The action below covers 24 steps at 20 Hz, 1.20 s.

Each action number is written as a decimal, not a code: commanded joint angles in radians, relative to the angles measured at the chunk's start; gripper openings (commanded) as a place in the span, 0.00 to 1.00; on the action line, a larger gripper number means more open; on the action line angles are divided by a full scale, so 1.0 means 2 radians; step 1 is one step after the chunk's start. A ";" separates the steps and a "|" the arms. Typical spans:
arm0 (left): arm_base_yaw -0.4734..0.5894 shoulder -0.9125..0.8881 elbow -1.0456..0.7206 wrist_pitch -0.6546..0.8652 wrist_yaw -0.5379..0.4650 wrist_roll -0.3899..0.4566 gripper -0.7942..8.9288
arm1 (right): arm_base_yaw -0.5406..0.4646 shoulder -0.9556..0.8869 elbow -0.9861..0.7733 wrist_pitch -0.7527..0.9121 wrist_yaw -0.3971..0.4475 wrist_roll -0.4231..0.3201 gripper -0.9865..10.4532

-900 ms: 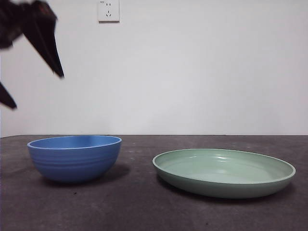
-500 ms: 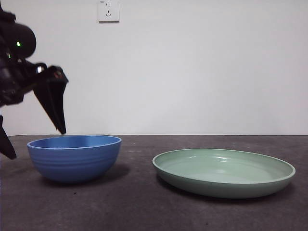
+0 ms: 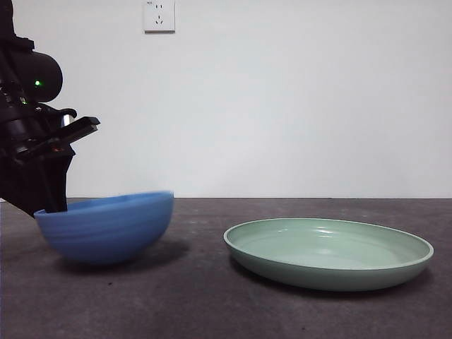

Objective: Pick up the blue bowl, put it on the green plate, put it on desk

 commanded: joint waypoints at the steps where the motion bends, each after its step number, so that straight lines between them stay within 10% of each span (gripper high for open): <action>1: -0.002 0.012 0.010 0.010 -0.006 0.002 0.10 | 0.002 0.002 0.009 0.002 -0.001 -0.003 0.61; 8: -0.031 0.012 0.069 0.005 -0.012 -0.037 0.10 | 0.002 0.002 0.009 0.001 -0.001 -0.003 0.61; 24: -0.278 0.170 0.301 -0.029 -0.083 -0.056 0.10 | 0.002 0.002 0.009 0.002 0.000 -0.005 0.61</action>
